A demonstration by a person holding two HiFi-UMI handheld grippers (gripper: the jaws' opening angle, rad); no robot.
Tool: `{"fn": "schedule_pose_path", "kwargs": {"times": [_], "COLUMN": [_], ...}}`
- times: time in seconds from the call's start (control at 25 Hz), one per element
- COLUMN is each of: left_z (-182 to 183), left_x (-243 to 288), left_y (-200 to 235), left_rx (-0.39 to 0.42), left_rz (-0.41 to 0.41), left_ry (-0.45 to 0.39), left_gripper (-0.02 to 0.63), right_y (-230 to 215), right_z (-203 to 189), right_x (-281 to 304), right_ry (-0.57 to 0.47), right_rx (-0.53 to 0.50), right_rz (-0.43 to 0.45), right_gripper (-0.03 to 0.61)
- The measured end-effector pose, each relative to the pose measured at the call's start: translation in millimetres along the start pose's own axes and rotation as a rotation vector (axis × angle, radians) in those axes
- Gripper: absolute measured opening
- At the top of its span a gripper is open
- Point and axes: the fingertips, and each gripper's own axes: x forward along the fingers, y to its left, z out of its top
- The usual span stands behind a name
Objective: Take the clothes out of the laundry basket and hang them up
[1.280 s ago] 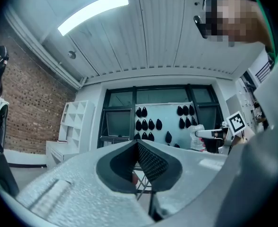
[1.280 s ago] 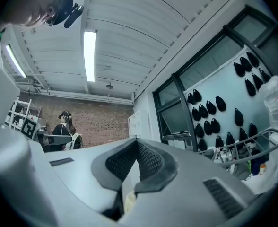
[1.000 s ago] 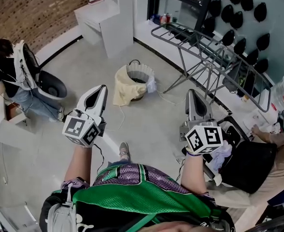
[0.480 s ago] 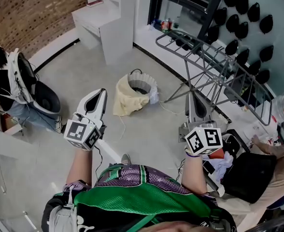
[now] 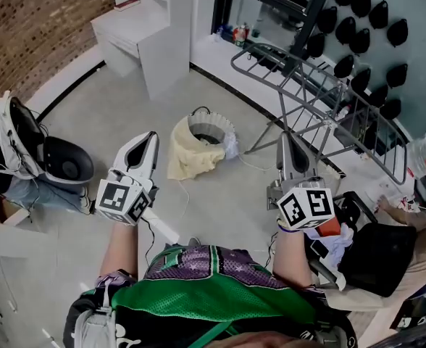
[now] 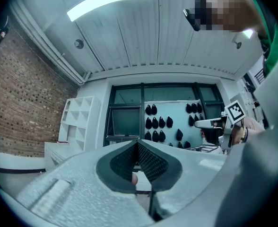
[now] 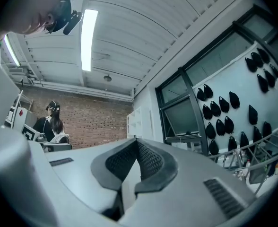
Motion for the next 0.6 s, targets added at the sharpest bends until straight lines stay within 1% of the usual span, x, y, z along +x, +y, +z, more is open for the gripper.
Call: {"fn": "schedule_pose_path", "kwargs": {"times": [0.2, 0.32, 0.6], "left_z": [-12.3, -18.7, -30.4], "left_x": [12.6, 20.9, 51.8], "left_y": [19.1, 25.2, 29.0], "left_rx": [-0.028, -0.031, -0.004], "left_rz": [-0.012, -0.016, 0.004], "left_ry": [0.004, 0.009, 0.010], "left_gripper": [0.017, 0.017, 0.017], "right_y": [4.1, 3.4, -16.3], "right_z": [-11.3, -13.5, -26.8], "right_x": [21.2, 33.9, 76.5], "right_ry": [0.027, 0.028, 0.020], "right_rx": [-0.014, -0.020, -0.010], "right_rz": [-0.007, 0.000, 0.053], "right_gripper": [0.000, 0.000, 0.000]}}
